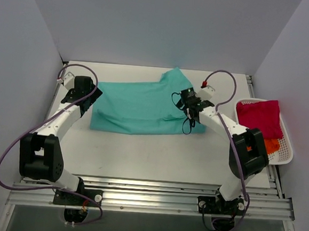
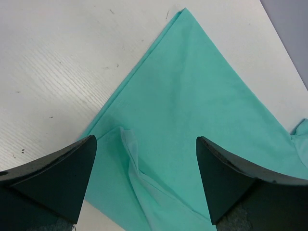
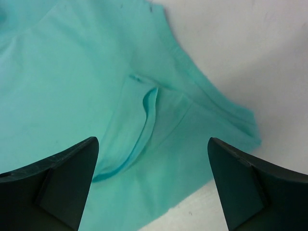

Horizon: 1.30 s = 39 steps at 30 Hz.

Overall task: Fold and stack the t-shirts
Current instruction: Fold the flattened tshirt in 1/3 of the way

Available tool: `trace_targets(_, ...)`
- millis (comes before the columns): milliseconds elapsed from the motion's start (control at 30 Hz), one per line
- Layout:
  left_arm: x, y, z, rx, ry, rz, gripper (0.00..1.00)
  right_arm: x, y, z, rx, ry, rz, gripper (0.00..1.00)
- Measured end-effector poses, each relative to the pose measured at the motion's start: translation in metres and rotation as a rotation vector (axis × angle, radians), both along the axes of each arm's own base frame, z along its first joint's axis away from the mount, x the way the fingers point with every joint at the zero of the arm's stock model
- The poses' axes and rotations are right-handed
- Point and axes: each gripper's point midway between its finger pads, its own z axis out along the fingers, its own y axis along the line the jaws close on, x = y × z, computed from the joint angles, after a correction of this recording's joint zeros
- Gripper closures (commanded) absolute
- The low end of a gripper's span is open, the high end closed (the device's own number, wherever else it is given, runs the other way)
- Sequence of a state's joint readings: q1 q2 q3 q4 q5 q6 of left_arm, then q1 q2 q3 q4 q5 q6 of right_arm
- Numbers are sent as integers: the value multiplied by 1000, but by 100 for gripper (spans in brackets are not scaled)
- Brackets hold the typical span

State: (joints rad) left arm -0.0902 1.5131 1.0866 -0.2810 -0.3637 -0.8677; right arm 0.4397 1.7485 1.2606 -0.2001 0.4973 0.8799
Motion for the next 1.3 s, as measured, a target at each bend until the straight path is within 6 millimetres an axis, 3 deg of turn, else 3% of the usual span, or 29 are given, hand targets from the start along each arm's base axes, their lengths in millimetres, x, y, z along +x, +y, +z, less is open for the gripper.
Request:
trace_targets(67, 0, 3, 2, 8, -5, 7, 7, -17, 14, -7, 7, 3, 49, 19)
trace_targets(100, -1, 4, 2, 11, -2, 7, 7, -24, 20, -11, 13, 8, 68, 31)
trace_targets(200, -1, 4, 1, 15, 1, 4, 7, -40, 39, -25, 25, 37, 126, 49)
trace_targets(233, -2, 4, 1, 16, 3, 3, 7, -42, 44, -27, 27, 43, 138, 52)
trace_targets(367, -3, 4, -1, 20, 8, 0, 8, -40, 54, -30, 41, 39, 149, 53)
trace_targets(633, -8, 5, -11, 34, 31, -11, 9, -17, 63, -50, 28, 61, 135, 60)
trace_targets(867, -9, 3, -15, 29, 34, -22, 9, 1, 56, -60, 30, 61, 99, 61)
trace_targets(1300, -3, 1, -18, 26, 24, -29, 10, 4, 49, -63, 35, 62, 76, 62)
